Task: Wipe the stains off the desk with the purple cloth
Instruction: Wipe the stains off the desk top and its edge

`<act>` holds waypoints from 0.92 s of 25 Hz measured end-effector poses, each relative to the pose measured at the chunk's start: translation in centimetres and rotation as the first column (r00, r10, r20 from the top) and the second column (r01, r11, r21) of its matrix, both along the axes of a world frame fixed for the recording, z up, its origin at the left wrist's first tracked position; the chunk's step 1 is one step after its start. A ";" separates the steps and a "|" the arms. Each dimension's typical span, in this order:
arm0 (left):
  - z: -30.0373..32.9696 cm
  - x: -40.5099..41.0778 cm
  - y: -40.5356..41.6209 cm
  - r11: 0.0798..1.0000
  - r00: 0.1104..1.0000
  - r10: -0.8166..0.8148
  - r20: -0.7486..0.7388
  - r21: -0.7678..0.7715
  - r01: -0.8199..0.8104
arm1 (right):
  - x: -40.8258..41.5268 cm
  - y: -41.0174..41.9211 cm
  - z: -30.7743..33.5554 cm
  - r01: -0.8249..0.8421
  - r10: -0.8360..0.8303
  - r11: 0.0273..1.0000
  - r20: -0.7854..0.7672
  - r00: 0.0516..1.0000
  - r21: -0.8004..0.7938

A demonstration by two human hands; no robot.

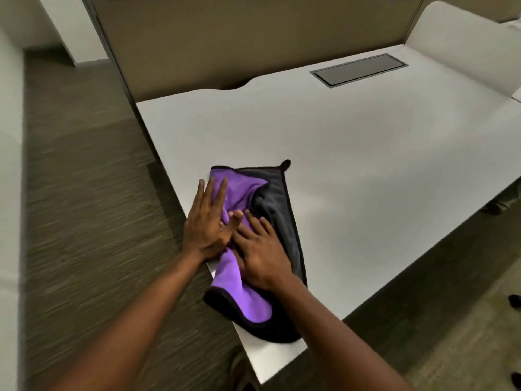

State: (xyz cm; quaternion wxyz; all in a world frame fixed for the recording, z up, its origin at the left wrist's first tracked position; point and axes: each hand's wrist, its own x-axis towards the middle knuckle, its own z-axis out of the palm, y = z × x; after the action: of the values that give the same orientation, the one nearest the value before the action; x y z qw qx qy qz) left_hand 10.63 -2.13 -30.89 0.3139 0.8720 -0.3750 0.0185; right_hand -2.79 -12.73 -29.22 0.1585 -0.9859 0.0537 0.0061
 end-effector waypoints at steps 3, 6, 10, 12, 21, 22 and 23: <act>0.1 -0.1 0.0 0.992 1.000 0.000 0.021 0.124 -0.002 | -7.2 -3.8 -0.5 0.003 -0.001 0.999 -0.032 0.999 0.046; -0.3 -0.4 -0.1 0.978 0.999 -0.021 0.040 0.206 0.012 | -9.7 -12.3 -0.4 0.215 -0.213 0.977 -0.102 0.972 0.003; -0.4 -0.4 -0.4 0.975 0.999 0.000 0.053 0.223 -0.012 | -1.2 -16.3 0.4 0.329 -0.333 0.941 -0.044 0.942 -0.079; -0.4 -0.5 -0.4 0.979 0.999 0.003 0.054 0.202 -0.013 | 3.6 -12.6 0.2 0.223 -0.225 0.972 -0.033 0.974 -0.072; 0.2 -0.7 -0.2 0.969 0.999 0.001 0.040 0.247 -0.011 | 5.1 -14.7 0.6 0.026 -0.027 0.998 -0.012 1.000 -0.063; 0.2 -0.8 -0.3 0.967 0.999 0.005 0.031 0.253 -0.013 | 4.2 -17.1 0.6 0.120 -0.122 0.991 -0.018 0.992 -0.064; 0.2 -0.8 -0.5 0.966 1.000 0.011 0.024 0.258 -0.017 | 3.1 -18.6 0.8 0.187 -0.189 0.981 -0.026 0.982 -0.046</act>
State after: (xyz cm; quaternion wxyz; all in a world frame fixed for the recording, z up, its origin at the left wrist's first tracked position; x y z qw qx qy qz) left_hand 9.82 -2.58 -30.65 0.1933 0.9078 -0.3717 -0.0188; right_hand 0.31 -31.29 -28.44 0.1363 -0.9794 0.1491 0.0047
